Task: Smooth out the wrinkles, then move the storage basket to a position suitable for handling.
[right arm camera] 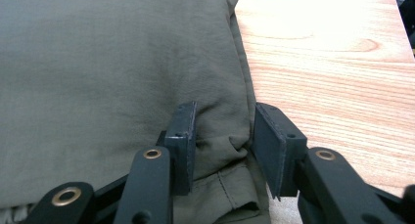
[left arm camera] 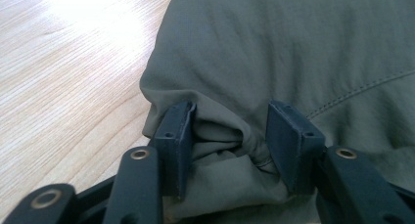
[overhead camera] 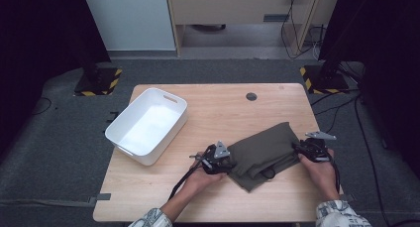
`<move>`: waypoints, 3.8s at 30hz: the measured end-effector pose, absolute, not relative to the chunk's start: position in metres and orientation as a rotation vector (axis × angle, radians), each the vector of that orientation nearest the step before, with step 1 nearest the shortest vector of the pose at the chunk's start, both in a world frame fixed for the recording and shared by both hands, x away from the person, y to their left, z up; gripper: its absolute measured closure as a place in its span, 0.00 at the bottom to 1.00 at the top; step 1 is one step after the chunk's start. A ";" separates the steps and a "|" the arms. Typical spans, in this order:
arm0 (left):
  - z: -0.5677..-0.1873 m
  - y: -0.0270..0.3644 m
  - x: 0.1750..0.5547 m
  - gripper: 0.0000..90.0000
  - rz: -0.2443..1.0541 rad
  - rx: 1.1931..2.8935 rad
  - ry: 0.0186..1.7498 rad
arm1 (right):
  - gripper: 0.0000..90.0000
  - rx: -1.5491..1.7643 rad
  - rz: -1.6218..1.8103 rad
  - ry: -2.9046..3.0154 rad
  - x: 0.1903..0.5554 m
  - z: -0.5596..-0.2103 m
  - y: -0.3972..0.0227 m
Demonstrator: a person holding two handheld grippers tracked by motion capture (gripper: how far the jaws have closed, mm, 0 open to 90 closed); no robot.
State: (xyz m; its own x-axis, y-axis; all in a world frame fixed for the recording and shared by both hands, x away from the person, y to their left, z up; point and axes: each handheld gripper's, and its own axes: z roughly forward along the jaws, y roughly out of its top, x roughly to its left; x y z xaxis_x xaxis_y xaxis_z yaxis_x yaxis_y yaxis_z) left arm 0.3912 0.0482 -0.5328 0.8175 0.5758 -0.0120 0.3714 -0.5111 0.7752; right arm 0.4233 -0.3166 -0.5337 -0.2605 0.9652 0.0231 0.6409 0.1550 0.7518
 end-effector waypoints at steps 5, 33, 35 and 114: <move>-0.520 0.058 0.394 0.54 0.367 2.114 0.706 | 0.66 1.505 0.917 1.964 0.423 -0.535 -0.318; -0.534 0.051 0.401 0.61 0.285 2.169 0.722 | 0.71 1.501 0.860 1.949 0.412 -0.534 -0.314; -0.534 0.053 0.403 0.61 0.288 2.167 0.728 | 0.71 1.501 0.858 1.951 0.411 -0.533 -0.314; -0.443 0.272 0.368 0.37 0.607 1.993 1.043 | 0.13 1.357 1.110 1.893 0.389 -0.508 -0.285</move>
